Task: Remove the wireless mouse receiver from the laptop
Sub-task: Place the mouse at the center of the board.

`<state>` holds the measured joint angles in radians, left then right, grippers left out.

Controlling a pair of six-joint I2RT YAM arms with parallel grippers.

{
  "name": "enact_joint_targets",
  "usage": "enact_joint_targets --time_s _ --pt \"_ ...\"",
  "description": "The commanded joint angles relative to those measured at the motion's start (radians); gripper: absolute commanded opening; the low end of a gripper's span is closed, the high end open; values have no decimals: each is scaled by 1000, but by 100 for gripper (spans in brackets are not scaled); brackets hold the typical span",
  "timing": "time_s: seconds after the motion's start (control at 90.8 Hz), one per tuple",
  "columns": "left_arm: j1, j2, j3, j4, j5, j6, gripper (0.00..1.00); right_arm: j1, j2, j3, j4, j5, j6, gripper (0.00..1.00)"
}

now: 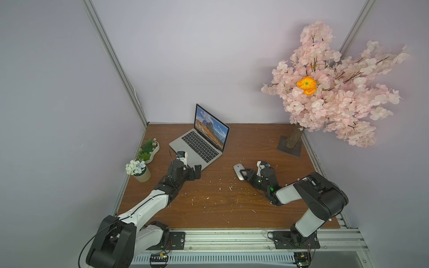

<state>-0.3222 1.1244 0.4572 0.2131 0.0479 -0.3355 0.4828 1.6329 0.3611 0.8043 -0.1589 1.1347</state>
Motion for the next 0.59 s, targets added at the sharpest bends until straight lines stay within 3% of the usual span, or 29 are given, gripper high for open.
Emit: enact_joint_targets --time_s 0.0,0.187,0.297,0.407,0.583 --pt "8 -37 -29 29 -37 5 100 -4 -78 16 -208 82 -83 66" --pt "8 -126 -99 116 -168 63 100 -6 -285 54 -477 251 -235 79" --pt "9 -121 -115 159 -280 149 100 -13 -398 48 -529 387 -370 82" --pt "21 -57 -102 233 -363 212 100 -48 -478 15 -486 495 -525 82" --pt "41 63 -106 413 -367 331 100 -99 -579 -70 -309 624 -733 80"
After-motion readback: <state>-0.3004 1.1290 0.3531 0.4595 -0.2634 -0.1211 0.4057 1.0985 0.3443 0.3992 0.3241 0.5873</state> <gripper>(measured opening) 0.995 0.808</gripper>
